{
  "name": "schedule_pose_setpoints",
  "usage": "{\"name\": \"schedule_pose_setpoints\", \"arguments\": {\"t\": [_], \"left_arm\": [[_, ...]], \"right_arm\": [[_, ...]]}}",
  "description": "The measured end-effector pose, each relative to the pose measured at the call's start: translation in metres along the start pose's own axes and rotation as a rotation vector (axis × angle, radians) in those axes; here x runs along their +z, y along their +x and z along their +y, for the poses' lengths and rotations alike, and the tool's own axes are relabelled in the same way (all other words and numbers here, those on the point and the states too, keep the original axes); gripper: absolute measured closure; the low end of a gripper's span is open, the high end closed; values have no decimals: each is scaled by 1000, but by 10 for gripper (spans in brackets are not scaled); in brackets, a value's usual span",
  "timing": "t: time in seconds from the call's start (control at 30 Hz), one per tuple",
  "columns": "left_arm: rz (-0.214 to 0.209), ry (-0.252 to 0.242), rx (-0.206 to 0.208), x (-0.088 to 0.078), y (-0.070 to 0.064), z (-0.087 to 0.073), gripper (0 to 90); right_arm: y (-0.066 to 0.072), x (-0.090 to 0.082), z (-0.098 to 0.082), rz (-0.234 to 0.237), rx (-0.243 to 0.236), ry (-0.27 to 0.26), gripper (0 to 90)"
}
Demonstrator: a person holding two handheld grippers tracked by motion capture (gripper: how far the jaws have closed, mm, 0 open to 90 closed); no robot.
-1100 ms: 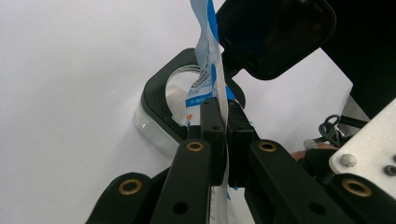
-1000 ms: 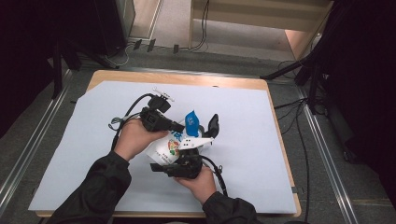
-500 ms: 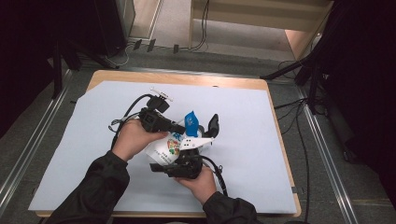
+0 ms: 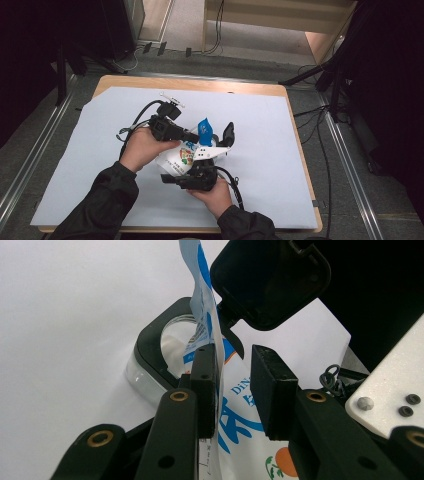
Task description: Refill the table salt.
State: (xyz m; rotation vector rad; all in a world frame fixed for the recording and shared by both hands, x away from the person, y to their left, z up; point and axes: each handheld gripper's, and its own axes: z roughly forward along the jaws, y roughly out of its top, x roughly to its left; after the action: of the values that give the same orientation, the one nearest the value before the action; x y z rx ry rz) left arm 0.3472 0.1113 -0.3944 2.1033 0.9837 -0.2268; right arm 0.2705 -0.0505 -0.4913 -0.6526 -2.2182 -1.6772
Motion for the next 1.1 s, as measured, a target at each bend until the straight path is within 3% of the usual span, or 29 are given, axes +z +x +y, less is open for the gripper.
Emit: {"name": "schedule_pose_setpoints", "arguments": {"t": [0.13, 0.27, 0.4, 0.63, 0.7, 0.83, 1.1], "left_arm": [[5, 6, 3, -3, -1, 0, 753], [31, 17, 19, -4, -2, 0, 900], [40, 23, 23, -4, -4, 0, 900], [80, 22, 26, 1, -8, 1, 900], [79, 27, 29, 3, -9, 1, 900], [77, 34, 27, 6, -11, 1, 900], [32, 17, 1, 4, -3, 0, 843]], "right_arm": [[1, -1, 1, 3, -12, -1, 670], [3, 1, 0, -3, -28, 7, 673], [3, 2, 0, -4, -28, 7, 671], [-1, 4, -1, -31, 25, 32, 601], [-2, 4, -1, -54, 27, 40, 575], [-1, 3, -1, -81, 19, 36, 647], [-1, 0, 0, -55, 13, 24, 674]]}}
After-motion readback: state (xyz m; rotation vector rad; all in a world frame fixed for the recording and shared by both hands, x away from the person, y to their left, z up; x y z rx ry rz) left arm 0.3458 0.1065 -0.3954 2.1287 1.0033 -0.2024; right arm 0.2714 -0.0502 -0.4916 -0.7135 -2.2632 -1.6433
